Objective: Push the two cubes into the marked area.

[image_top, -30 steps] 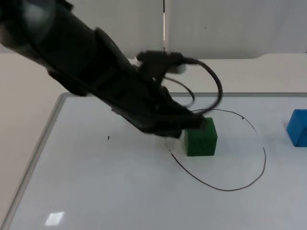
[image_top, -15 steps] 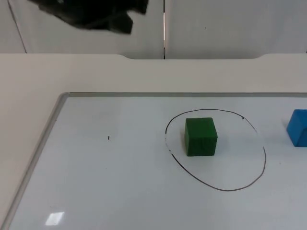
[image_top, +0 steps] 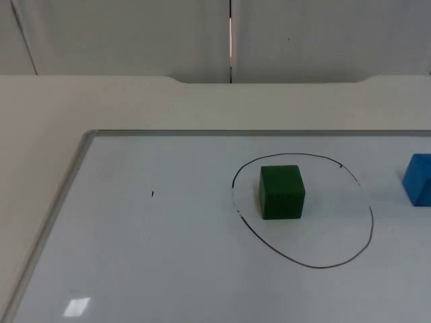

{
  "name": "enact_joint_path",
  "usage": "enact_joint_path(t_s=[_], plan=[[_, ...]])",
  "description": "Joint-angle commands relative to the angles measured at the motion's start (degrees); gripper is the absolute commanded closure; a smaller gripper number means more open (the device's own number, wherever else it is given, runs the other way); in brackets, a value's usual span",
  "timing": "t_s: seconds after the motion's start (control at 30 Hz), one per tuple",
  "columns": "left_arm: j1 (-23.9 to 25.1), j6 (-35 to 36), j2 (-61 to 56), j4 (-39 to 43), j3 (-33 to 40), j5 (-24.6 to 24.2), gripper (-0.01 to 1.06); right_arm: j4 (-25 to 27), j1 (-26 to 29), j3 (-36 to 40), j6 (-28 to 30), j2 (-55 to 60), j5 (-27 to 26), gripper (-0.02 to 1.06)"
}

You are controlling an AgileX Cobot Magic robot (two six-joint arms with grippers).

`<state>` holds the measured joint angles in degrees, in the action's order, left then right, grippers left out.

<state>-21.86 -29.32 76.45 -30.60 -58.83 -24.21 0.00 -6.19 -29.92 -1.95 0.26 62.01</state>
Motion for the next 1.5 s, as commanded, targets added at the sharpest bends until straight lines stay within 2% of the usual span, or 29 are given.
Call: enact_joint_path(t_s=[0.0, 0.27, 0.5, 0.93, 1.27, 1.4, 1.43, 1.47], plan=[[0.2, 0.6, -2.1, 0.6, 1.8, 1.2, 1.05, 0.0, 0.3, 0.3, 0.0, -0.3, -0.2, -0.01], [0.2, 1.4, -8.7, -0.3, 9.9, 5.2, 1.05, 0.0, 0.3, 0.3, 0.0, -0.3, -0.2, -0.01], [0.2, 3.2, -15.3, -0.2, 16.3, 5.4, 1.05, 0.0, 0.3, 0.3, 0.0, -0.3, -0.2, -0.01], [0.2, 4.3, -26.3, 0.9, 24.0, 4.5, 1.05, 0.0, 0.3, 0.3, 0.1, -0.3, -0.2, -0.01], [0.2, 17.5, -36.8, 15.7, 25.5, -2.7, 1.05, 0.0, 0.3, 0.3, 0.1, -0.3, -0.2, -0.01], [0.2, 24.9, -43.2, 23.3, 25.5, -8.6, 1.05, 0.0, 0.3, 0.3, 0.1, -0.3, -0.2, -0.01], [0.2, 24.9, -43.2, 23.3, 25.5, -8.6, 1.05, 0.0, 0.3, 0.3, 0.1, -0.3, -0.2, -0.01], [0.2, 28.2, -45.4, 25.8, 25.5, -11.0, 1.05, 0.0, 0.3, 0.3, 0.1, -0.3, -0.2, -0.01]])
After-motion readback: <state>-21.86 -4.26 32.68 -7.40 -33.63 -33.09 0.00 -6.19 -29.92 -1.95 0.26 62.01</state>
